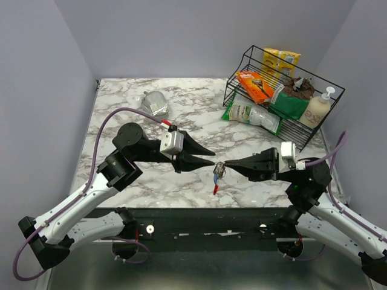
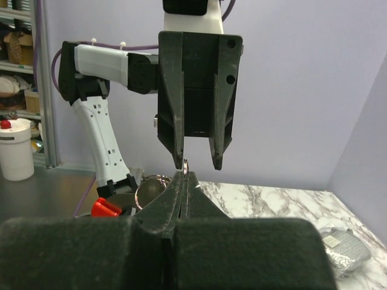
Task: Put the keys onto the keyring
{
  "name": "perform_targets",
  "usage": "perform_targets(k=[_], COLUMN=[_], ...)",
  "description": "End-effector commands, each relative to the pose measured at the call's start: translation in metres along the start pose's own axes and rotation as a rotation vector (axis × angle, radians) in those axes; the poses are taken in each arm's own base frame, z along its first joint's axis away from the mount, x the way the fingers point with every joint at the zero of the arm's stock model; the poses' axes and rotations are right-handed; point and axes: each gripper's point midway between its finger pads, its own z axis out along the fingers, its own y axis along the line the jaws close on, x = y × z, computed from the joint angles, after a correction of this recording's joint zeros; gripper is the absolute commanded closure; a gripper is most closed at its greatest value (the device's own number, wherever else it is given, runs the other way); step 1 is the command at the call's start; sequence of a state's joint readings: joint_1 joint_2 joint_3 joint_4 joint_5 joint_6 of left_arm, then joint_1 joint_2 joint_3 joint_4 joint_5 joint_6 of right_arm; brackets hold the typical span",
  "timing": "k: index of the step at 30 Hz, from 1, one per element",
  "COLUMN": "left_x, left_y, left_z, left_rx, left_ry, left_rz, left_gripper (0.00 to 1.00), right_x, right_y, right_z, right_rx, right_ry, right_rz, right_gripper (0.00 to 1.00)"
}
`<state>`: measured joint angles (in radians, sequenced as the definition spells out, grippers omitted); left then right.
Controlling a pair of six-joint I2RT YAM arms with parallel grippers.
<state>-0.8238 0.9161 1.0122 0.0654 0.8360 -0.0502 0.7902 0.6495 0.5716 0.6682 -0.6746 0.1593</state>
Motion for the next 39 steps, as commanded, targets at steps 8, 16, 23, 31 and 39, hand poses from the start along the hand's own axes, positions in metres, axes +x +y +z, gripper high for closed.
perform_targets(k=[8,16,23,31,39], left_x=[-0.007,-0.001,0.008,0.017,0.026], left_y=[-0.002,-0.003,0.001,0.009,0.014], left_z=[0.008,0.007,0.006,0.006,0.007], left_rx=[0.069,0.074,0.047,0.013,-0.004], left_ry=[-0.003,0.011,0.037,0.061,0.090], left_rz=[0.001,0.002,0.000,0.004,-0.011], left_gripper=[0.80,1.00,1.00,1.00,1.00], right_x=[-0.020,-0.021,-0.026,-0.029,-0.029], right_y=[0.000,0.000,0.001,0.004,0.006], right_z=[0.002,0.002,0.002,0.003,0.003], right_rx=[-0.004,-0.002,-0.006,-0.026,-0.038], right_ry=[-0.035,-0.035,-0.044,-0.048,-0.045], right_rz=[-0.060,-0.063,-0.071,-0.074,-0.070], right_gripper=[1.00,1.00,1.00,1.00,1.00])
